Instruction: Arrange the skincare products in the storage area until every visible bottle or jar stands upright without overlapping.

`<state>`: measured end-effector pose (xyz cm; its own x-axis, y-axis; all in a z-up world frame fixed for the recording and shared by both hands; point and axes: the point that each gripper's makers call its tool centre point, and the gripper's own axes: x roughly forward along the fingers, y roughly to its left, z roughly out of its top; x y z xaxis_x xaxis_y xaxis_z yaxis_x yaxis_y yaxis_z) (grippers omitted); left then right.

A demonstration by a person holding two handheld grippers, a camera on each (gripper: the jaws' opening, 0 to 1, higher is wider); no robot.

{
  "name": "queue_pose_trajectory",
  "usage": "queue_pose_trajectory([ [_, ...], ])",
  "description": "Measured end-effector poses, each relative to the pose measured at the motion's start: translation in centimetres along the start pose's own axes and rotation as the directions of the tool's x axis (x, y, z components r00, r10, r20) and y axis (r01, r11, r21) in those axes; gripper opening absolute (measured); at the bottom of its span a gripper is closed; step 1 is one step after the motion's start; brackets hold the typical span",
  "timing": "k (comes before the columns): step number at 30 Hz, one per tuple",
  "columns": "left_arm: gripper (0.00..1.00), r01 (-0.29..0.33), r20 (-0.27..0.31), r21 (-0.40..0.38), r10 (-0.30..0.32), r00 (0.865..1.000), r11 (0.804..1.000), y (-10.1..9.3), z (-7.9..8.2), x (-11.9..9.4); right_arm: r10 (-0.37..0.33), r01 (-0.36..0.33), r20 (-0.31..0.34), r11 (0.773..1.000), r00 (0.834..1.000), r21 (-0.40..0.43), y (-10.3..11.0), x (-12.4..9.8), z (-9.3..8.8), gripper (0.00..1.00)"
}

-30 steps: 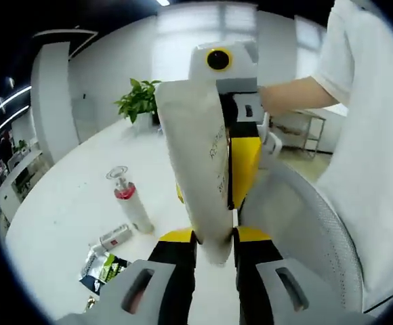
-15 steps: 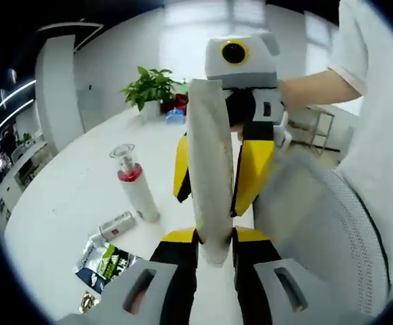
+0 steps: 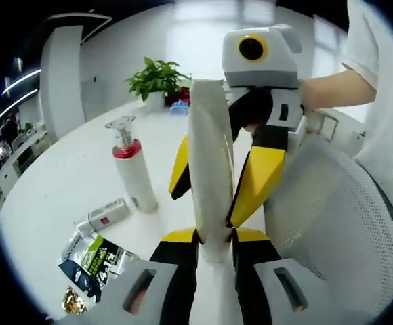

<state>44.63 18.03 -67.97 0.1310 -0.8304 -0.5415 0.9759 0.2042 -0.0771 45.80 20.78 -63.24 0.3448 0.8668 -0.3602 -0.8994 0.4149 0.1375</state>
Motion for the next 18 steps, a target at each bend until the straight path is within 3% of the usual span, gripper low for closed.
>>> queue_pose_trajectory([
  [12,0.16,0.001,-0.011,0.019,-0.001,1.000,1.000,0.5,-0.9,1.2,-0.051,0.051,-0.023,0.998,0.998,0.025,-0.9,0.5,-1.3,0.27],
  [18,0.16,0.006,-0.008,0.022,-0.006,1.000,1.000,0.6,-1.0,1.6,-0.073,0.074,-0.025,0.997,0.997,0.031,-1.1,0.7,-1.6,0.34],
])
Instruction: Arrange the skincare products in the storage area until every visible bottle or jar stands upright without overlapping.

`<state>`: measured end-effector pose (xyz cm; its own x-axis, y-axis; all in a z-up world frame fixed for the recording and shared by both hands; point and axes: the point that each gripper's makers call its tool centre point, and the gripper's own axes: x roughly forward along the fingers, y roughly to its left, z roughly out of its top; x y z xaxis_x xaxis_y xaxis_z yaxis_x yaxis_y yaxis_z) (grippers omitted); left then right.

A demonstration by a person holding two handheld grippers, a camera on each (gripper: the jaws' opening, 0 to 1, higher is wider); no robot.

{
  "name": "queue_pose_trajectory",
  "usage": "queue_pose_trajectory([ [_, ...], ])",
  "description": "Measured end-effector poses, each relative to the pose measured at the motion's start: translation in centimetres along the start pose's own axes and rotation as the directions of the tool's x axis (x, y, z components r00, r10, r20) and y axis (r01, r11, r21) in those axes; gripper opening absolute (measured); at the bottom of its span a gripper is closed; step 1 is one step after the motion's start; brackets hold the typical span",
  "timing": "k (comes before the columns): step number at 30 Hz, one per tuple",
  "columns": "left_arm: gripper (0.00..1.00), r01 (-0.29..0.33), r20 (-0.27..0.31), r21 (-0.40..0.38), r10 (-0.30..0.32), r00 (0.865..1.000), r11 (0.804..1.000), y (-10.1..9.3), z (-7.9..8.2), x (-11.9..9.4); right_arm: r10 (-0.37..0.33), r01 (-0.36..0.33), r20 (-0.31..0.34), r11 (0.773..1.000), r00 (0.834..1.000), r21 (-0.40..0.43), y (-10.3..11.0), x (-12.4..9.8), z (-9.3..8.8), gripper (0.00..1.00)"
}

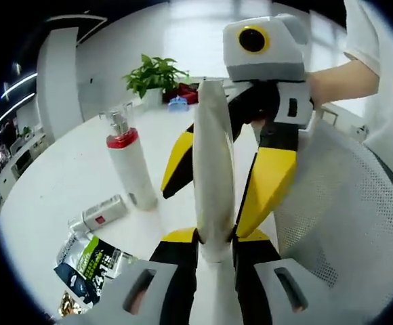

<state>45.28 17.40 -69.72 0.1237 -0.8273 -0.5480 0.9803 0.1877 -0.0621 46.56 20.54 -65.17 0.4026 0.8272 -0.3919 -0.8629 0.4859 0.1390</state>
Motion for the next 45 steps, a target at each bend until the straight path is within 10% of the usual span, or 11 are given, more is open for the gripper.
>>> queue_pose_trajectory([
  [24,0.16,-0.035,0.004,0.056,0.035,0.999,0.998,5.0,1.0,1.0,-0.204,0.204,-0.011,0.974,0.979,0.098,-3.5,-3.1,-2.4,0.76],
  [45,0.16,-0.051,0.005,0.088,0.051,0.999,0.995,11.4,2.3,2.4,-0.317,0.319,-0.038,0.933,0.948,0.167,-5.7,-5.9,-4.2,0.87],
])
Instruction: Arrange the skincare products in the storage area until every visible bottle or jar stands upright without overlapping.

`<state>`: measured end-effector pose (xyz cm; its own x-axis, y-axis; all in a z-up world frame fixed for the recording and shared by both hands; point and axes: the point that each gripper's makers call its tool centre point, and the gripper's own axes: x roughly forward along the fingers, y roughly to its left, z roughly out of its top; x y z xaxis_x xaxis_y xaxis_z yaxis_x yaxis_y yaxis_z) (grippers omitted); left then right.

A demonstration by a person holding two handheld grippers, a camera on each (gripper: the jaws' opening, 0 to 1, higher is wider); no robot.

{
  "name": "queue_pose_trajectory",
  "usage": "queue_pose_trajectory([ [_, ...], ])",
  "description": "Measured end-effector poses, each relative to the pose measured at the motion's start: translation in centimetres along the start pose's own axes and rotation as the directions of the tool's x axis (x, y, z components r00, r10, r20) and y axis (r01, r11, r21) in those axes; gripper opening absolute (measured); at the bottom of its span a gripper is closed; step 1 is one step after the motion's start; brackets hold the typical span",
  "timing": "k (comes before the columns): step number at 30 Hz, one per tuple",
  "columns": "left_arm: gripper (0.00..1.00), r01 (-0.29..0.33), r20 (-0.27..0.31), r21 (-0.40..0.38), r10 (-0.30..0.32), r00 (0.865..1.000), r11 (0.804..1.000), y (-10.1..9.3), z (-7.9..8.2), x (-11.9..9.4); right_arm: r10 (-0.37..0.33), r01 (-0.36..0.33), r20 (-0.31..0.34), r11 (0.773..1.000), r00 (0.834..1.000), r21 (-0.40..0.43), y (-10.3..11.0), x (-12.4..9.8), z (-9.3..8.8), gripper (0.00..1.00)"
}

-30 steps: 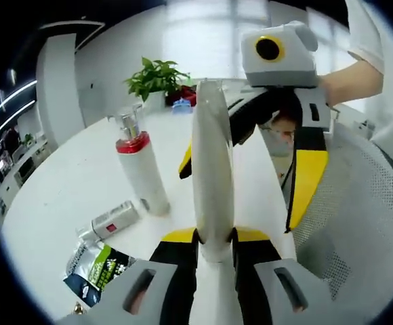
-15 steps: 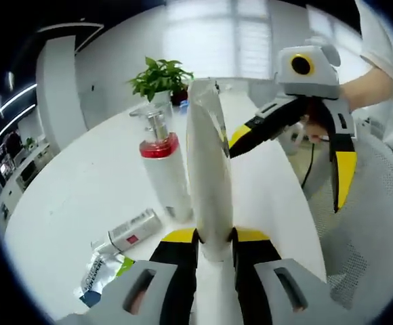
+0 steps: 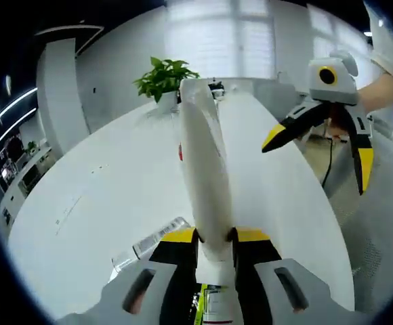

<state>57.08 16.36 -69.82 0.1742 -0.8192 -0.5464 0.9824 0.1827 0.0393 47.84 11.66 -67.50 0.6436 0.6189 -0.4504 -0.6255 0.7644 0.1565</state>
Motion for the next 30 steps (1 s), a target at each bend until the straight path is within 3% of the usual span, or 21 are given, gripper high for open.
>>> queue_pose_trajectory([
  [23,0.17,0.026,-0.018,0.000,-0.026,0.999,1.000,0.58,-0.23,0.63,-0.013,0.013,-0.006,1.000,1.000,0.009,-0.14,-0.12,-0.23,0.89],
  [30,0.24,0.007,-0.033,-0.013,-0.007,0.999,1.000,0.52,-0.31,0.36,-0.013,0.013,-0.004,1.000,1.000,0.007,-0.07,-0.23,-0.15,0.89],
])
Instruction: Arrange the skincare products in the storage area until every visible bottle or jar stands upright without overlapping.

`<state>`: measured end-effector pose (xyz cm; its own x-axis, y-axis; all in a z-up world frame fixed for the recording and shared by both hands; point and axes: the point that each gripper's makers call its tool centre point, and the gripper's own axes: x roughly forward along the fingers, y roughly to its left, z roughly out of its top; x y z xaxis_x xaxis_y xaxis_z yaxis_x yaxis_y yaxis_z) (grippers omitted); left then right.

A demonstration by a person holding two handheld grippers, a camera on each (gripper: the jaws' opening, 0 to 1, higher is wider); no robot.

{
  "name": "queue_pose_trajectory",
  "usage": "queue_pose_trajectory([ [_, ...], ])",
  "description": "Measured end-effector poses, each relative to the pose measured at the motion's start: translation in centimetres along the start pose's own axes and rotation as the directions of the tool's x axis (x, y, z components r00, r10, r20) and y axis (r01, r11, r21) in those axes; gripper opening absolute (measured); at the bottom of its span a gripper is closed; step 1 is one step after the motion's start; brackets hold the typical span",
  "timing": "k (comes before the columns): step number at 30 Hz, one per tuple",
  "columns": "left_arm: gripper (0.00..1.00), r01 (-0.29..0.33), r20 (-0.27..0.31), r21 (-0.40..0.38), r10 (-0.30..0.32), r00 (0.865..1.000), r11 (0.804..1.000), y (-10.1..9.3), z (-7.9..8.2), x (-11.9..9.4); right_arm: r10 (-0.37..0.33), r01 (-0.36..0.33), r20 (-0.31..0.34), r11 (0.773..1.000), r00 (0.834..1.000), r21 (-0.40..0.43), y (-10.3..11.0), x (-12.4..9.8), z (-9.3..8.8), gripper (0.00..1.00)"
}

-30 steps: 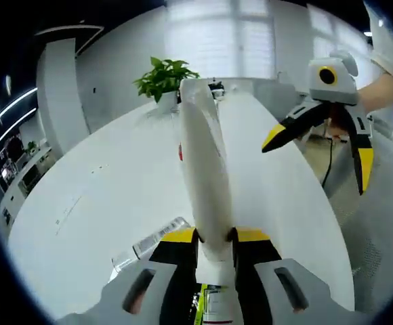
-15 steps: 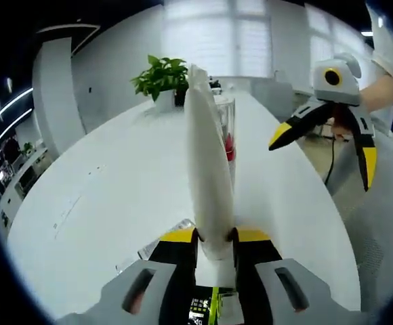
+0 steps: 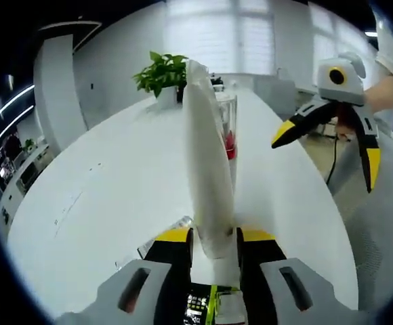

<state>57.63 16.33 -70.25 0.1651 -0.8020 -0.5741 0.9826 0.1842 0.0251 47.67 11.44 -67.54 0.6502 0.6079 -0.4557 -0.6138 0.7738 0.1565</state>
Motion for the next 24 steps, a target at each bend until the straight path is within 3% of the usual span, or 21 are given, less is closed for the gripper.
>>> queue_pose_trajectory([
  [8,0.38,-0.059,0.002,-0.071,0.059,0.998,0.996,0.3,-0.4,-1.7,0.002,-0.002,0.004,1.000,1.000,-0.009,0.2,-0.3,0.2,0.89],
  [14,0.47,-0.094,0.001,-0.116,0.094,0.996,0.989,-0.6,-1.2,-3.3,0.009,-0.009,0.007,1.000,1.000,-0.014,0.6,-0.4,0.4,0.90],
  [24,0.64,-0.167,-0.017,-0.228,0.168,0.986,0.959,-2.5,-3.1,-6.1,0.023,-0.023,0.017,0.999,1.000,-0.025,1.3,-0.5,0.7,0.90],
])
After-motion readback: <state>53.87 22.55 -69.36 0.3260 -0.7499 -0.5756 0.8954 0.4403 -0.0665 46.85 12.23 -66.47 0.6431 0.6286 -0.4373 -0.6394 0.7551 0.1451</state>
